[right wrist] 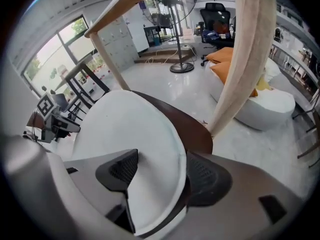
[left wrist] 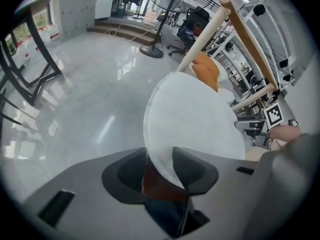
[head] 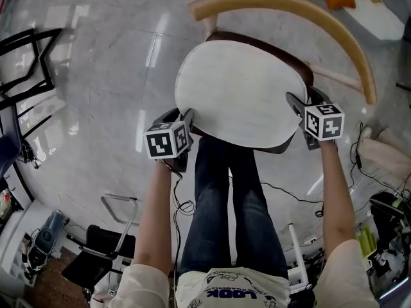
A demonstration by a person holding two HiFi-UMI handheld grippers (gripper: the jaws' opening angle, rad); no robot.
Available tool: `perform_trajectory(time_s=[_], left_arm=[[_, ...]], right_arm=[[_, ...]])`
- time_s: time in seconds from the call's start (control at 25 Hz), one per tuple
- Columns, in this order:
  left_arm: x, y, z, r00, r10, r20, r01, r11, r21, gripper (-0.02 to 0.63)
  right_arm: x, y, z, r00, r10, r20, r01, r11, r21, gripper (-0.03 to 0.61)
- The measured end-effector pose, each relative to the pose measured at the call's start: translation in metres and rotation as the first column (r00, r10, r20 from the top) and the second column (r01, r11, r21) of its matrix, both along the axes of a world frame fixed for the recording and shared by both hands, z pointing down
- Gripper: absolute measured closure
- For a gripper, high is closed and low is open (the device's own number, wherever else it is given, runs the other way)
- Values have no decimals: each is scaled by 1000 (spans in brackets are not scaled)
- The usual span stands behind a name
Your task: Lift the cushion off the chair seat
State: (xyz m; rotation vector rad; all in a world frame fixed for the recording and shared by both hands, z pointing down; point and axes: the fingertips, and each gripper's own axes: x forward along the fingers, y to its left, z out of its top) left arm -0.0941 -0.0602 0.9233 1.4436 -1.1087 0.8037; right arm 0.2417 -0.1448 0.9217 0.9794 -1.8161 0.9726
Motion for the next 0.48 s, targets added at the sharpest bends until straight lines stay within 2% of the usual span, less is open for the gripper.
perform_trajectory(time_s=[0.2,0.32,0.48], left_arm=[[-1,0,-2,998,-5,-62,4,1000,-12,439],[-1,-2,-4,998,7,-56,-7,1000,-8,448],[1,0,-7,1000,-7,-24,7,1000,9,485]], right_arm=[[-1,2,-1,1000,-6,24,7,1000,-27,259],[-2,3,-3,1000,-10,15,11,1000,-16,276],[-1,3,-11,1000,-9,-15,9,1000,21,333]])
